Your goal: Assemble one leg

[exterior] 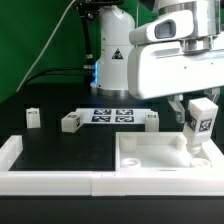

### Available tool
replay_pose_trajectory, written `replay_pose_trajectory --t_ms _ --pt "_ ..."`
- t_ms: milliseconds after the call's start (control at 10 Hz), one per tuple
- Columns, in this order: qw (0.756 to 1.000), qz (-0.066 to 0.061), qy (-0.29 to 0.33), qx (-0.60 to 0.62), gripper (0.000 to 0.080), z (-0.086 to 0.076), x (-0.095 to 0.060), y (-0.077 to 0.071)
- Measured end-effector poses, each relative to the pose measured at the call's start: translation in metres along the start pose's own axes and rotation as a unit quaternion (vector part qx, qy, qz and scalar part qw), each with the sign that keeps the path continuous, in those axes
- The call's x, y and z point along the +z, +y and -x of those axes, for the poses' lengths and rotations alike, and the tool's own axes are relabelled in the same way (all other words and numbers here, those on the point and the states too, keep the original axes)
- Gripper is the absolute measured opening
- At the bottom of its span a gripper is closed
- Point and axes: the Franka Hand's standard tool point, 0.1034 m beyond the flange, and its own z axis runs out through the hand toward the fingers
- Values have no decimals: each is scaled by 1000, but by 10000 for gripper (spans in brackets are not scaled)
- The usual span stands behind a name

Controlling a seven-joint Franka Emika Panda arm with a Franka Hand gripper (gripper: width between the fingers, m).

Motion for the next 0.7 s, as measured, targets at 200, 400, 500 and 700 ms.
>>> replay_pose_trajectory --t_ms 200,400,500,700 --pt "1000 6 18 -1 291 -2 0 2" --pt "1000 5 16 -1 291 -1 1 1" --pt "998 17 54 7 291 4 1 3" --pt "998 19 64 17 291 11 5 -2"
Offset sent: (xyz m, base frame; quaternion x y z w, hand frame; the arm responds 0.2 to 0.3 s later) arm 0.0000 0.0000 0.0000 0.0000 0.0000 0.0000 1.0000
